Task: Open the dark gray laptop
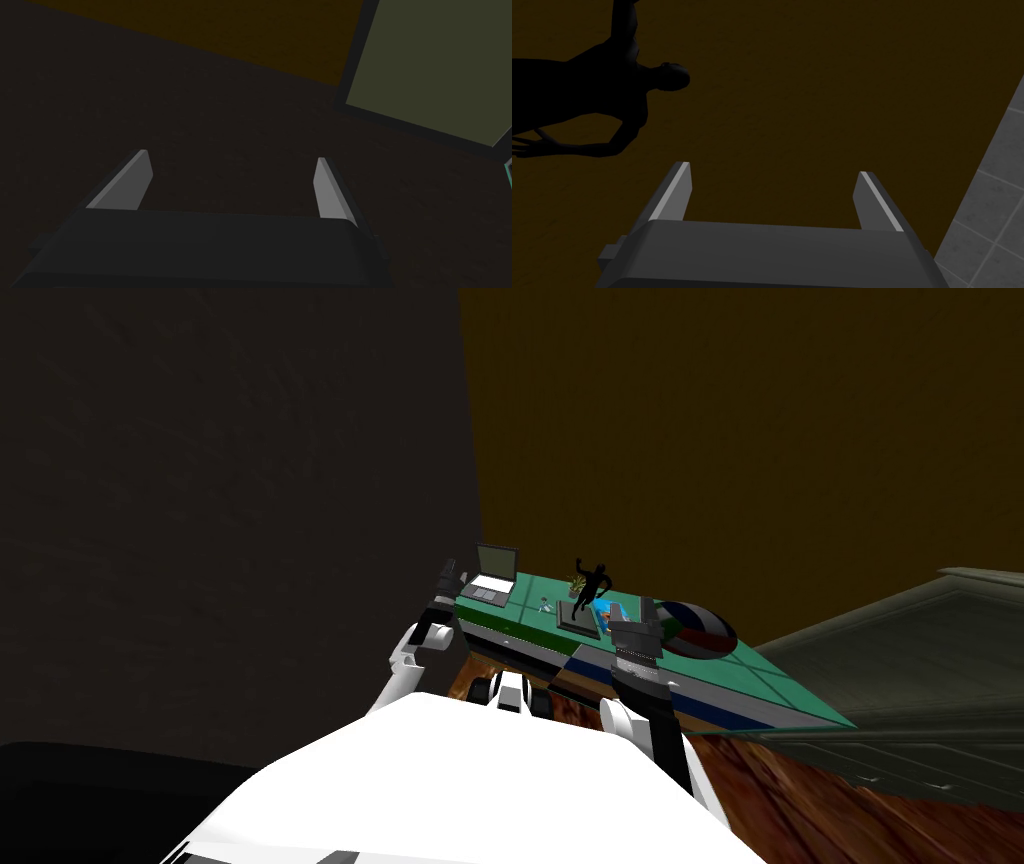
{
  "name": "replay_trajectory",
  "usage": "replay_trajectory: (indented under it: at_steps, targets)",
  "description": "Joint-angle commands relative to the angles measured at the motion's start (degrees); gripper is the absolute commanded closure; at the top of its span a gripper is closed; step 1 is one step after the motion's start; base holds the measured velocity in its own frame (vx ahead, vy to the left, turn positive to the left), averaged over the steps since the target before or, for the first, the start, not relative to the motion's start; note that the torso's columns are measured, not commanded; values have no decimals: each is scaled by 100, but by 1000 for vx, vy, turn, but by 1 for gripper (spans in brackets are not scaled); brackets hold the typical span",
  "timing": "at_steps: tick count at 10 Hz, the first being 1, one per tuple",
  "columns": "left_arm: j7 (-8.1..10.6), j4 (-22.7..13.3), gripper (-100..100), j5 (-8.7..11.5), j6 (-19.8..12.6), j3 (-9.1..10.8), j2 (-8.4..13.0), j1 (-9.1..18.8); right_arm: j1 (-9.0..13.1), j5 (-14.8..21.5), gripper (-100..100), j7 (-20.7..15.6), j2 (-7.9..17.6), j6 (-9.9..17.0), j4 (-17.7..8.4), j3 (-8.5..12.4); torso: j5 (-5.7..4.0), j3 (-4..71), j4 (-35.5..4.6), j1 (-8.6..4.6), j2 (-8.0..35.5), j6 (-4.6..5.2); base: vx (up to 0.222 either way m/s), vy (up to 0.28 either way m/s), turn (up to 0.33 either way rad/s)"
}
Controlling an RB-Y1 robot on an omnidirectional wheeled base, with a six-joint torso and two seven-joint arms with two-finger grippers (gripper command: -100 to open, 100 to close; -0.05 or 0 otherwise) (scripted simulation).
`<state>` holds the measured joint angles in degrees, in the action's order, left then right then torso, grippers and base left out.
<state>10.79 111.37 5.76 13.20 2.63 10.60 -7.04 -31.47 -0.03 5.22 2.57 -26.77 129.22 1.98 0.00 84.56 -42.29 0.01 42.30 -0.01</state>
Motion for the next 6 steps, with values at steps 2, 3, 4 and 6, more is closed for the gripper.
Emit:
replay_trajectory:
  at_steps: [2, 3, 4, 6]
  targets:
    - [181, -577, -100, 3, -170, 54, 65, 567, 0, 0, 0, 0, 0, 0, 0, 0, 1, 0, 0, 1, -1, 0, 3, -12, -7]
    - [181, -634, -100, 3, -170, 54, 65, 581, 0, 0, 0, 0, 0, 0, 0, 0, 0, 1, 0, 0, -1, 1, 2, -13, -6]
    - [262, -848, -100, 2, -273, 76, 79, 803, 0, 0, 0, 0, 0, 0, 0, 0, 0, 0, 0, -2, 0, 0, 1, -17, -8]
    - [344, -1131, -100, 1, -377, 100, 89, 1053, 0, 0, 0, 0, 0, 0, 0, 0, 0, 1, 0, -1, -1, 1, 1, -17, -9]
